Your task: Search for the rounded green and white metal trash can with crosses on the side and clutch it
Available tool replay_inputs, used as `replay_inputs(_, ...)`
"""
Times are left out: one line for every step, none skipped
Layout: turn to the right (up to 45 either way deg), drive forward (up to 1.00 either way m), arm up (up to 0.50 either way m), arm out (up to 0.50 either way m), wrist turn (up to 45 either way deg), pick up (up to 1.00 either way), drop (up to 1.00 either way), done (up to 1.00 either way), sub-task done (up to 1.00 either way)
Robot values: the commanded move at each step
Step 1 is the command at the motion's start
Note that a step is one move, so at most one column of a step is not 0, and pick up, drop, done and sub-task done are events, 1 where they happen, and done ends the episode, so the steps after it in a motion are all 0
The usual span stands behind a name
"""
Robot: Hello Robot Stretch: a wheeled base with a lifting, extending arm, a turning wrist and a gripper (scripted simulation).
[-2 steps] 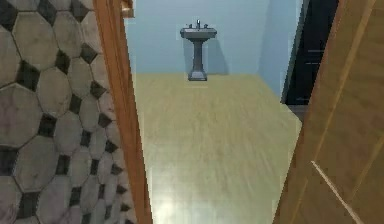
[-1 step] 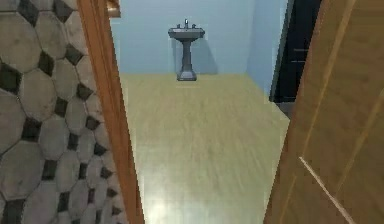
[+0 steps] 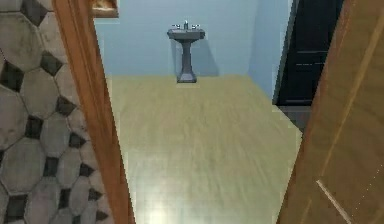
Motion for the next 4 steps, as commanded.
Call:
replay_inputs(0.0,1.0,0.0,0.0,0.0,0.0,0.0,0.0,0.0)
replay_inputs(-18.0,0.0,0.0,0.0,0.0,0.0,0.0,0.0,0.0)
replay_inputs(0.0,0.05,0.0,0.0,0.0,0.0,0.0,0.0,0.0)
replay_inputs(45.0,0.0,0.0,0.0,0.0,0.0,0.0,0.0,0.0)
